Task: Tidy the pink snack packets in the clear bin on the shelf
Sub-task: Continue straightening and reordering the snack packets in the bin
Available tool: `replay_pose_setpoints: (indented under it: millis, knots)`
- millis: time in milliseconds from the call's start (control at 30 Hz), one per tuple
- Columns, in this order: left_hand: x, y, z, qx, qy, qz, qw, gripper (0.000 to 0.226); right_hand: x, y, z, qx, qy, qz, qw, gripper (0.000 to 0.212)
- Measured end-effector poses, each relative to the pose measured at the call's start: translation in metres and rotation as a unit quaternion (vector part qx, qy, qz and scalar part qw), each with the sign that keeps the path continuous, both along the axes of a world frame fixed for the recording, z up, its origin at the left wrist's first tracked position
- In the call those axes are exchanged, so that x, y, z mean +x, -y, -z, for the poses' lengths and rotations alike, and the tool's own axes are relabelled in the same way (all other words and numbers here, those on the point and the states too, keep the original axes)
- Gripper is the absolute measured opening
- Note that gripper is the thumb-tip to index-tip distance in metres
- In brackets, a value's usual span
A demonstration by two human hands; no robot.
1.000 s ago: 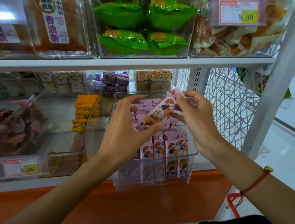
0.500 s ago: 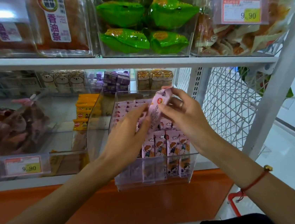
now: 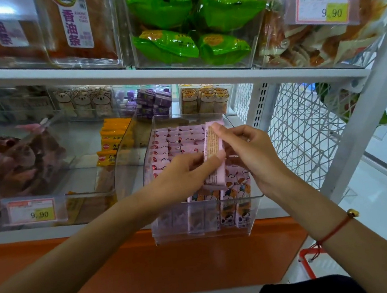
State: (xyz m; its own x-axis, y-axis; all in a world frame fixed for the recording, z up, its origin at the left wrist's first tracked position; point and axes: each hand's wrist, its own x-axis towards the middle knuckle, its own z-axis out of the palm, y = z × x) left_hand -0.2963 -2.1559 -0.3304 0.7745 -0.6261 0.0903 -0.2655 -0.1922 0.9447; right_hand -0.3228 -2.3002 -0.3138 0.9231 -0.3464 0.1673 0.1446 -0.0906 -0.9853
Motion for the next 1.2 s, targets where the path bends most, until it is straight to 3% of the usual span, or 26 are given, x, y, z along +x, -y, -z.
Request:
replay_pose_setpoints:
  millis: [100,167,267,400,500,600,700,767,900,1067,1200]
  knots:
    - [0.003,-0.002,-0.001,-0.001,-0.078,0.001,0.997,0.041,-0.001,0.0,0.0,-0.021,0.008,0.014,1.0,0.033]
    - [0.005,-0.003,-0.001,-0.002,-0.078,-0.006,0.997,0.034,-0.001,-0.001,0.0,-0.032,0.016,0.008,0.999,0.03]
    - [0.008,-0.007,-0.001,-0.026,0.022,-0.044,0.998,0.014,-0.003,0.0,-0.002,-0.04,0.038,-0.058,0.997,0.016]
    - [0.011,-0.015,0.001,-0.099,0.167,-0.115,0.974,0.032,-0.005,0.001,-0.003,-0.028,0.091,-0.196,0.976,0.03]
    - [0.01,-0.018,0.003,-0.1,0.2,-0.129,0.966,0.035,-0.006,0.0,-0.002,-0.034,0.111,-0.219,0.969,0.034]
    - [0.01,-0.016,0.001,-0.122,0.168,-0.148,0.967,0.032,-0.006,0.001,-0.003,-0.069,0.098,-0.209,0.97,0.047]
    - [0.012,-0.015,-0.003,-0.173,0.091,-0.196,0.961,0.036,-0.007,-0.004,0.002,-0.201,0.073,-0.157,0.964,0.074]
    - [0.011,-0.013,-0.004,-0.177,0.065,-0.204,0.961,0.054,-0.008,-0.013,0.008,-0.223,0.093,-0.109,0.964,0.068]
    - [0.006,-0.012,-0.008,-0.179,0.051,-0.194,0.963,0.075,-0.006,-0.012,0.006,-0.233,0.128,-0.053,0.963,0.035]
    - [0.012,-0.019,-0.016,-0.251,-0.005,-0.144,0.957,0.048,-0.004,0.004,0.002,-0.134,0.062,-0.15,0.977,0.02]
    - [0.01,-0.018,-0.011,-0.24,0.033,-0.182,0.953,0.048,-0.005,0.006,0.003,-0.142,0.054,-0.143,0.978,0.038]
